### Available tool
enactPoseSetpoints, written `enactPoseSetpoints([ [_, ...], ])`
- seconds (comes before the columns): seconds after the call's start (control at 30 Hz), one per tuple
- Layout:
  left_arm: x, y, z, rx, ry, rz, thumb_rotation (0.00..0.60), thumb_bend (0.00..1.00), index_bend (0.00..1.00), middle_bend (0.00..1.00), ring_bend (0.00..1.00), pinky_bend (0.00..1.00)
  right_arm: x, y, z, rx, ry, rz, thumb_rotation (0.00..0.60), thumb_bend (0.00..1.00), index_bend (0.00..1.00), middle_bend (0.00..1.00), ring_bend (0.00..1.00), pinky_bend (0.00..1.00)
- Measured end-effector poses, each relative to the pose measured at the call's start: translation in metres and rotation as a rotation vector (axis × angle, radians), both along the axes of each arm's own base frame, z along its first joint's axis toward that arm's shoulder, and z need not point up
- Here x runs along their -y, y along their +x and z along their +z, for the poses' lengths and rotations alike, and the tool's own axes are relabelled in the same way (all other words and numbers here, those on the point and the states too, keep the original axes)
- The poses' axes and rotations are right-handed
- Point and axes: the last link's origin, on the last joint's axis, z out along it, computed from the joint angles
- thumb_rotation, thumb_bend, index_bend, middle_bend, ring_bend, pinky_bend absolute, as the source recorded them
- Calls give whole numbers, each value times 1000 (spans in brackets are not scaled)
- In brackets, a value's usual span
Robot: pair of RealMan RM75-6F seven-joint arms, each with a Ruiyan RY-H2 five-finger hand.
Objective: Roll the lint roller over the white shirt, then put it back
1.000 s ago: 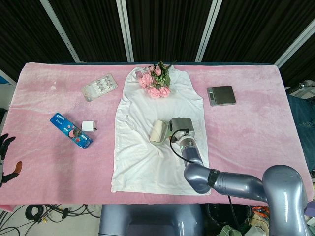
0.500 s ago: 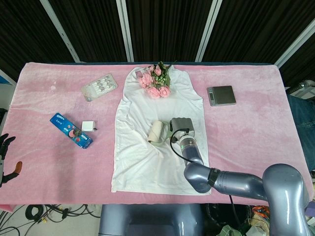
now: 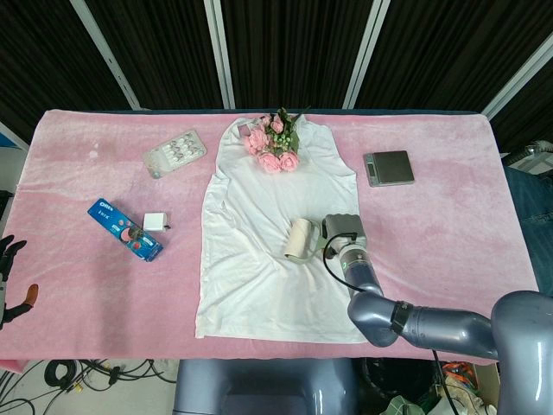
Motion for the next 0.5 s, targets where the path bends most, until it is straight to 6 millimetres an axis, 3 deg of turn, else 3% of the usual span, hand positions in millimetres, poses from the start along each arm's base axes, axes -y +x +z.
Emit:
enactPoseSetpoints([
  [0.5,0,0,0,-2,0,2,600,391,140,62,36,239,-18,-47,32,-15,7,-50,600,511,682,569,564,439],
])
